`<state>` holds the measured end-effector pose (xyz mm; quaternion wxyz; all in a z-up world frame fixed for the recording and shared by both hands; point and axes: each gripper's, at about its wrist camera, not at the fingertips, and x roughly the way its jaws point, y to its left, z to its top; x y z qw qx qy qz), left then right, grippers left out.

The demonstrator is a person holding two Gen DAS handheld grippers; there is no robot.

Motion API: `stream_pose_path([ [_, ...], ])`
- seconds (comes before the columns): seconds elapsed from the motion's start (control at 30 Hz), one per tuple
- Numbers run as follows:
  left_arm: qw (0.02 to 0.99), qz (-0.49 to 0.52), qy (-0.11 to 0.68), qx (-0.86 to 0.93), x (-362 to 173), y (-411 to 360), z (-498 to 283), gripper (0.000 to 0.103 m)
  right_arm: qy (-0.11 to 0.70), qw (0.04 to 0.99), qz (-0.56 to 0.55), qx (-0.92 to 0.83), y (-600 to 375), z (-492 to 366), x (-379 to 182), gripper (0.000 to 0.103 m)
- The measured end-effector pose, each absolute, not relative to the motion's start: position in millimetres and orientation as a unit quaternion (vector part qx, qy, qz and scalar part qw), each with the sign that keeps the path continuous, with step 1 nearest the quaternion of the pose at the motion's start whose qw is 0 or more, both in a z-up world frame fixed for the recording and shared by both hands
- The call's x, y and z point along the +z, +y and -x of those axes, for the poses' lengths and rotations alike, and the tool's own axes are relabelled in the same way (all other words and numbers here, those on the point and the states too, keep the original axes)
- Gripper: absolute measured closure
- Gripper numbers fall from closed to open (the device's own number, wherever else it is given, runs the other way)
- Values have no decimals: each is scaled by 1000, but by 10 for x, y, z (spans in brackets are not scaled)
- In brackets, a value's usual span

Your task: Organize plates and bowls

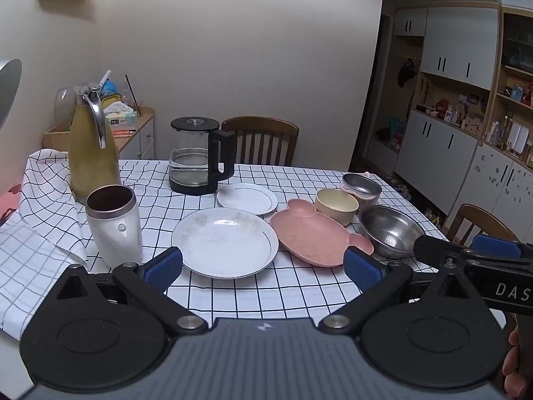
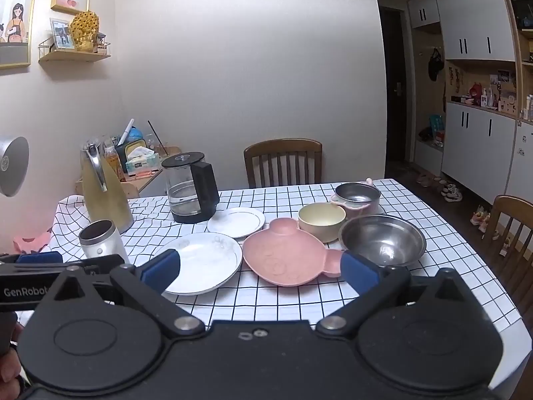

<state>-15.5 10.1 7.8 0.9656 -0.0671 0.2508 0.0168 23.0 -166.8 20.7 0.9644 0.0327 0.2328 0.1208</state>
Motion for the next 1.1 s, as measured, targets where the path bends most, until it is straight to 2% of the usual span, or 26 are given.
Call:
stream_pose_path([
  [1.1,968,57,245,6,126,198,177,0,226,967,-32,113,-1574,-165,255,0],
])
